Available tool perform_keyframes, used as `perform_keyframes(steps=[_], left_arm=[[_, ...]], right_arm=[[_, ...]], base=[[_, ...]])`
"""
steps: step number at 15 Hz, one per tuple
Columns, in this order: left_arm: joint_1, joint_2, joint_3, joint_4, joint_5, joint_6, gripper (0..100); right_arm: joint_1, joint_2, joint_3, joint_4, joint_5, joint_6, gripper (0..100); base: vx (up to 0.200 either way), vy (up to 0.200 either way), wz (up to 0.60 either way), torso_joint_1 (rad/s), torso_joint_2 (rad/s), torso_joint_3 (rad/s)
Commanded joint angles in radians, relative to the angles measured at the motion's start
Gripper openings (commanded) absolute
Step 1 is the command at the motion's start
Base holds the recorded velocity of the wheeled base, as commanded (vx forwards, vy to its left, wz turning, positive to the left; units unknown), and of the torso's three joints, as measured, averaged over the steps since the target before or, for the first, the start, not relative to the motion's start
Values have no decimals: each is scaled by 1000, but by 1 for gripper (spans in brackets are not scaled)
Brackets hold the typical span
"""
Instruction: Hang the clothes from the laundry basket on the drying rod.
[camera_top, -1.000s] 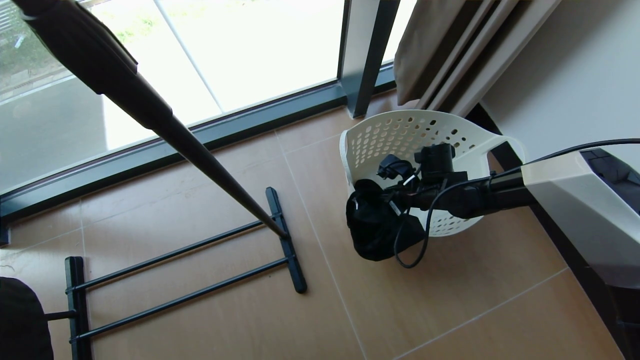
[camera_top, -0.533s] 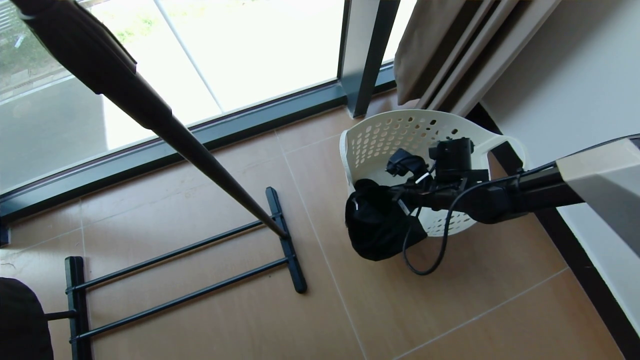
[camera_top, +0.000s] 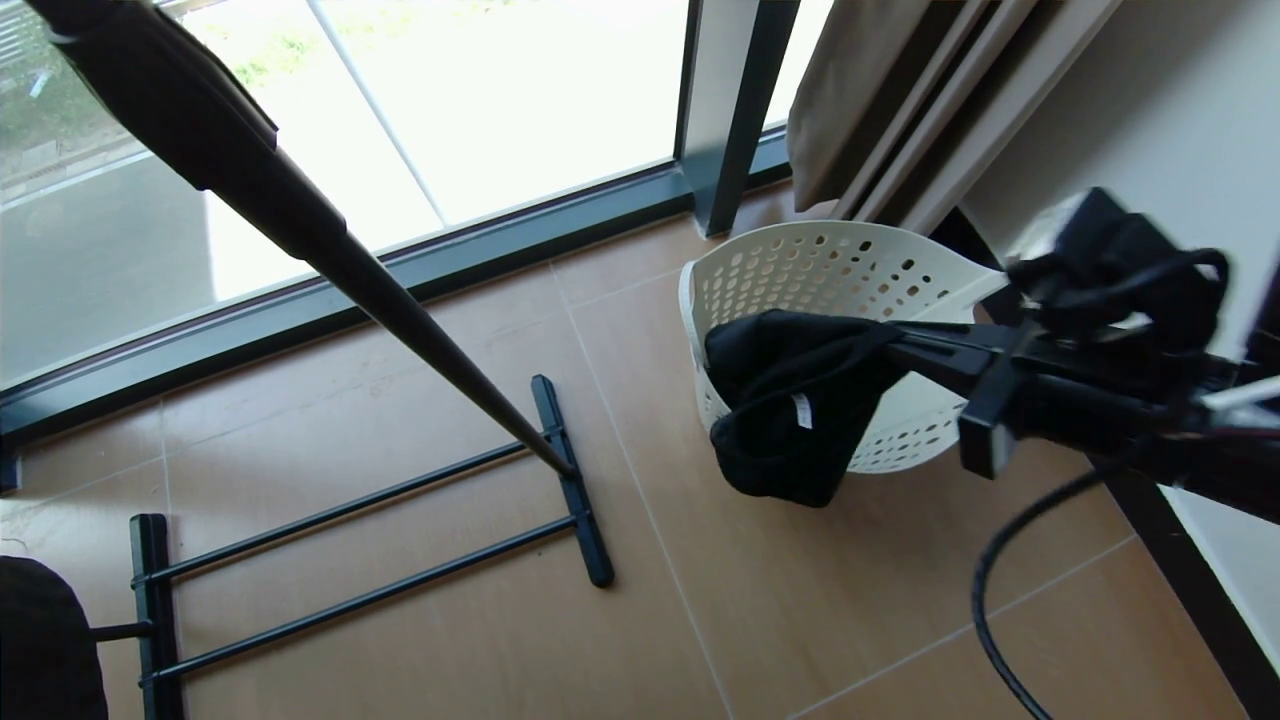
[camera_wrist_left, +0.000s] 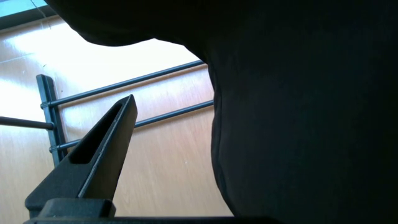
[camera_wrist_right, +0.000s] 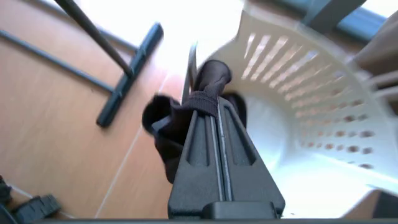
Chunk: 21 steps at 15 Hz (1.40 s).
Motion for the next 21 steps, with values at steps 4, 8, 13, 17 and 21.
perform_keyframes(steps=[4,8,13,17,21], left_arm=[[0,0,0,0,0,0,100],[0,0,0,0,-1,0,100],[0,0,-2,0,-3,-3,100],[0,0,-2,0,-3,-2,100],[-1,0,-2,0,-3,-2,100]], right_arm=[[206,-351,188,-19,-86,34,0],[196,-396,180,-11,-77,54,0],[197,-393,201,-8,-75,54,0],[197,-347,195,-17,-77,54,0],[197,-345,192,-17,-75,54,0]], base=[[0,0,0,0,0,0],[0,0,0,0,0,0],[0,0,0,0,0,0],[0,0,0,0,0,0],[0,0,0,1,1,52]])
